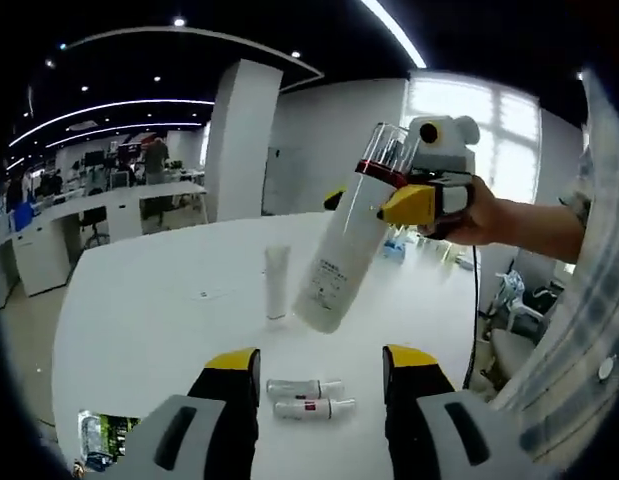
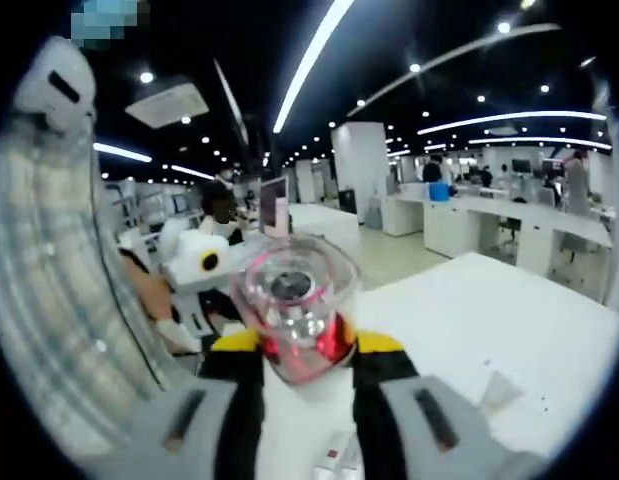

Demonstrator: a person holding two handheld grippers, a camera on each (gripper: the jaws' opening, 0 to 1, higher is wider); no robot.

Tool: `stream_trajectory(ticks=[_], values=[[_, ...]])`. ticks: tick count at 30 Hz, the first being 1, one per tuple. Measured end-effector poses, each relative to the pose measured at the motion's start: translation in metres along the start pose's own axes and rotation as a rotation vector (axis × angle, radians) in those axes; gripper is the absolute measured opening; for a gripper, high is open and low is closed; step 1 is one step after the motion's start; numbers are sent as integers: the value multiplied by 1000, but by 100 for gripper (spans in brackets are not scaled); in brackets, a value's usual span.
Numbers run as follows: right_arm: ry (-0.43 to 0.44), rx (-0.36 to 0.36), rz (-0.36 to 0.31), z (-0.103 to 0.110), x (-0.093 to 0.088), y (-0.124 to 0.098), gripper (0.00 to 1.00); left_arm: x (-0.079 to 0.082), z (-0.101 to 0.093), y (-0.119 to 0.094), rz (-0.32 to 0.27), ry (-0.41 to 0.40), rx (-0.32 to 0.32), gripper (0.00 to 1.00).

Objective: Arrange the skincare products in the storage area until every visible bottle or jar stands upright without overlapping.

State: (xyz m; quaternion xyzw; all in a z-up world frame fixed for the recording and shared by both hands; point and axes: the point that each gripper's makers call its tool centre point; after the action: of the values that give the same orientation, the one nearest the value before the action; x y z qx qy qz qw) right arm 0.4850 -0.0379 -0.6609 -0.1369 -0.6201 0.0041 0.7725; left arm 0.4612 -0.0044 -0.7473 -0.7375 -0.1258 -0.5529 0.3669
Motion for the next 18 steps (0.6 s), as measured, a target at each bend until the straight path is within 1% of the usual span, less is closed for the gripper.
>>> stream_trajectory(ticks=[4, 10, 12, 15, 18], values=[[3, 49, -17, 15, 8, -1, 30, 18, -10, 0, -29, 79, -30, 53], [-17, 69, 22, 29, 6, 5, 30, 30, -26, 4, -31, 186, -76, 55], [-21, 74, 31, 33, 5, 7, 30, 32, -29, 5, -34, 202, -83, 54], [-30, 84, 53, 41, 2, 13, 31, 35, -35, 7, -35, 225, -116, 52], [-41, 93, 84, 48, -2, 19, 31, 32, -38, 8, -28, 260, -132, 45]])
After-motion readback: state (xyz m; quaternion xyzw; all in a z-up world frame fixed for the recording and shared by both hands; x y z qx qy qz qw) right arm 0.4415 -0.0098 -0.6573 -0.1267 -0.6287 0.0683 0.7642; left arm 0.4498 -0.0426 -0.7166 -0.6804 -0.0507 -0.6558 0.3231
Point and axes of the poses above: the point that each gripper's makers call its tool centre point, and the gripper's own axes: y roughly forward along the fingers, z roughly to its left, x roughly out of its top, and after that the axes turned 4 degrees about y, right-handed
